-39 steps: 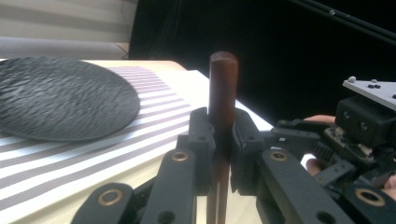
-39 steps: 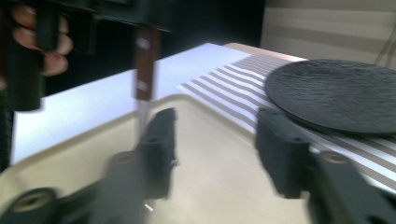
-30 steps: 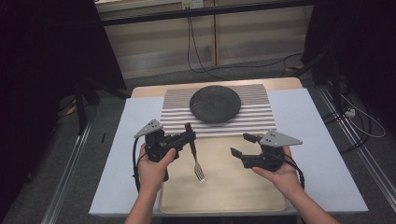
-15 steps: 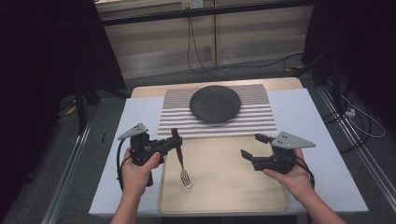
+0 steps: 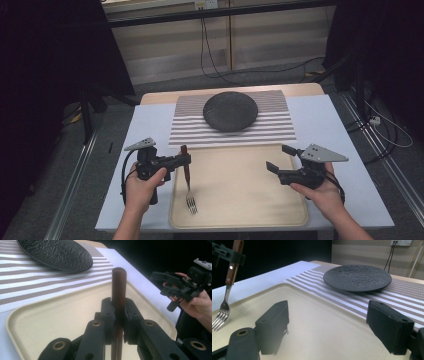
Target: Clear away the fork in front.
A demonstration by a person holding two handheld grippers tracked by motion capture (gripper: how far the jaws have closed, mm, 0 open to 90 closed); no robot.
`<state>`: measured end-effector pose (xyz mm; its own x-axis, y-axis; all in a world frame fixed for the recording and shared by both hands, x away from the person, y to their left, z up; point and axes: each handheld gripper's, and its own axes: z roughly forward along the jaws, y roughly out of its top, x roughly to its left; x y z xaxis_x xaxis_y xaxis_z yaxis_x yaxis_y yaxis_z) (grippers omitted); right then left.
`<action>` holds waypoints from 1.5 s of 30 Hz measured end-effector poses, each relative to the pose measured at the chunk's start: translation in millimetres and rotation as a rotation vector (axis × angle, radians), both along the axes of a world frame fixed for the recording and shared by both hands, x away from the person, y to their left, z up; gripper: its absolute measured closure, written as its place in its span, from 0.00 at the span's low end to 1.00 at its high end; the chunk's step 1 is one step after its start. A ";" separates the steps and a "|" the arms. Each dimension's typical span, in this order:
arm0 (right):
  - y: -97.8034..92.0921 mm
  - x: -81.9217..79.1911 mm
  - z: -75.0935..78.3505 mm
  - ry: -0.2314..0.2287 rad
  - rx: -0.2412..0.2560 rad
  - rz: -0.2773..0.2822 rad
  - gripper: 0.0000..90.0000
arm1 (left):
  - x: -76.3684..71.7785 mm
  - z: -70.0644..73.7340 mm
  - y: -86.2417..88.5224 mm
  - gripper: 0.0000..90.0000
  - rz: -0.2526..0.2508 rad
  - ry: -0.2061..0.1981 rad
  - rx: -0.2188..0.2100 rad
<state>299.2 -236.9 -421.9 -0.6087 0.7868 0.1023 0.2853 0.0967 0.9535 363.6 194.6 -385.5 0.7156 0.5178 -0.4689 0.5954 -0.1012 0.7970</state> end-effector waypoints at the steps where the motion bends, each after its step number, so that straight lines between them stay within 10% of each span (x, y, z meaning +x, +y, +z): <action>1: 0.0 0.0 0.0 0.000 0.000 0.000 0.20 | 0.0 0.0 0.0 0.90 0.000 0.000 0.000; 25: -6.7 -2.7 -4.2 0.004 0.011 -0.013 0.18 | 13.1 -44.9 4.0 0.78 0.090 -0.073 0.123; 45: -6.9 -3.2 -7.3 0.015 0.005 -0.006 0.18 | 21.3 -67.3 4.5 0.71 0.134 -0.053 0.161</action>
<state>296.0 -243.8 -429.2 -0.6021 0.7900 0.1156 0.3005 0.0901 0.9495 385.0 199.1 -452.8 0.6567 0.6753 -0.3358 0.5698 -0.1526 0.8075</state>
